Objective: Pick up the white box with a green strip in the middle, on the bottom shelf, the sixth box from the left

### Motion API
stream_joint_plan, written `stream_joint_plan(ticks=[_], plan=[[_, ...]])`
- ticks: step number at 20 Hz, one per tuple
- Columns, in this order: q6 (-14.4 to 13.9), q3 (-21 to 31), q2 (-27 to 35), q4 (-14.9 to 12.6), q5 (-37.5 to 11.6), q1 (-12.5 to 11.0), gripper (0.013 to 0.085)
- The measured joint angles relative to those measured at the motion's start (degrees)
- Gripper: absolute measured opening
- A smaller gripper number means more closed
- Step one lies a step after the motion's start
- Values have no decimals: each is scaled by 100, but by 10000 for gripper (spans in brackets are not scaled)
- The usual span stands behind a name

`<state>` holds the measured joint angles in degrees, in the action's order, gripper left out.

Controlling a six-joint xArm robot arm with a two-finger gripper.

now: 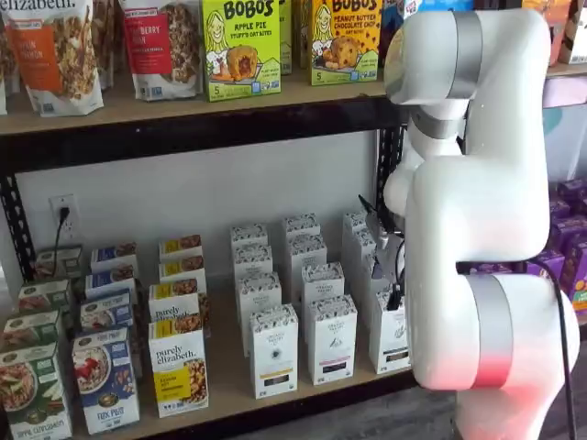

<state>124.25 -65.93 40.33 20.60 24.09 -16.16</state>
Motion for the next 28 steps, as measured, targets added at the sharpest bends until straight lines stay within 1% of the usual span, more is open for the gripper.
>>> stream_joint_plan(ticks=[1,2,3,6,12,16,22,28], plan=[[-170,-41,24,-186,2,0,850],[-431,-174,100,-467,36,9,850],[-535,-275,157,-570,74,18,850],[-673,-514,290,-688,176,39,850],[-877,-787,472,-893,278,52,850],[-1125,-933,632,-1195,271,40,850],[-1311,-1082,886,-1470,134,-7,850],[-1555,-1382,1291,-1763,8,-19,850]])
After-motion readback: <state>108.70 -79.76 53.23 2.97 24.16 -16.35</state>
